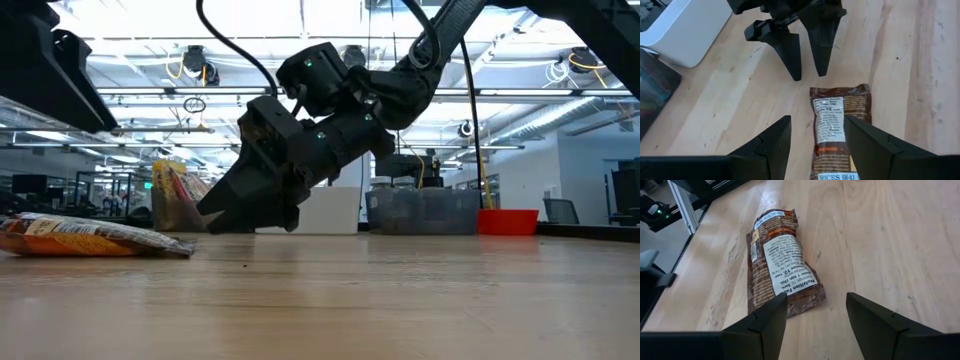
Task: Pick & Place Food Item
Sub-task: Put the orange seasoning bag into the right black bin
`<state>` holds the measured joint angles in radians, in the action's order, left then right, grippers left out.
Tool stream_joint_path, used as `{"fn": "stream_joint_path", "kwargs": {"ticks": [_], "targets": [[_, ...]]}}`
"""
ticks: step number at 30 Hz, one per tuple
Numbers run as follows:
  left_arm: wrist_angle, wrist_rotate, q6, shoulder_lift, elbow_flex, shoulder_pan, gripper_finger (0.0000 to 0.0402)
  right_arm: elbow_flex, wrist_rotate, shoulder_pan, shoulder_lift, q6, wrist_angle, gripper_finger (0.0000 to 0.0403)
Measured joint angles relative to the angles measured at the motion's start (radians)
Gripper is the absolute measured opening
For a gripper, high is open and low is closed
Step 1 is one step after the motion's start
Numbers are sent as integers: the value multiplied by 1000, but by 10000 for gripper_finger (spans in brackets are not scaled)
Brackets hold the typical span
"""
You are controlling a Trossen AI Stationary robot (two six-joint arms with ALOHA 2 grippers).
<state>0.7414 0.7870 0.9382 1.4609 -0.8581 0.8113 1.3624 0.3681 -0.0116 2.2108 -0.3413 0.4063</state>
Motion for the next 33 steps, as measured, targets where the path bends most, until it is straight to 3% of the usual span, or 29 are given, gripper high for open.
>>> {"fn": "stream_joint_path", "kwargs": {"ticks": [5, 8, 18, 23, 26, 29, 33], "targets": [[0, -19, -96, 0, 4, -44, 191, 0, 2, 1, 0, 4, -1, 196], [-5, -94, -166, 0, 23, -122, 191, 0, 4, 2, 0, 33, -11, 196], [-301, -490, -575, -3, 116, -437, 191, -7, 15, 68, -21, 178, -156, 196], [-368, -734, -704, -29, 116, -596, 191, -93, -109, 118, -78, 242, -149, 196], [-394, -926, -753, -43, 116, -691, 191, -212, -222, 149, -148, 253, -73, 196], [-420, -1088, -773, -43, 115, -786, 191, -360, -321, 186, -212, 224, 143, 196], [-415, -1178, -799, -12, 116, -868, 191, -554, -439, 252, -278, 198, 514, 196]]}}
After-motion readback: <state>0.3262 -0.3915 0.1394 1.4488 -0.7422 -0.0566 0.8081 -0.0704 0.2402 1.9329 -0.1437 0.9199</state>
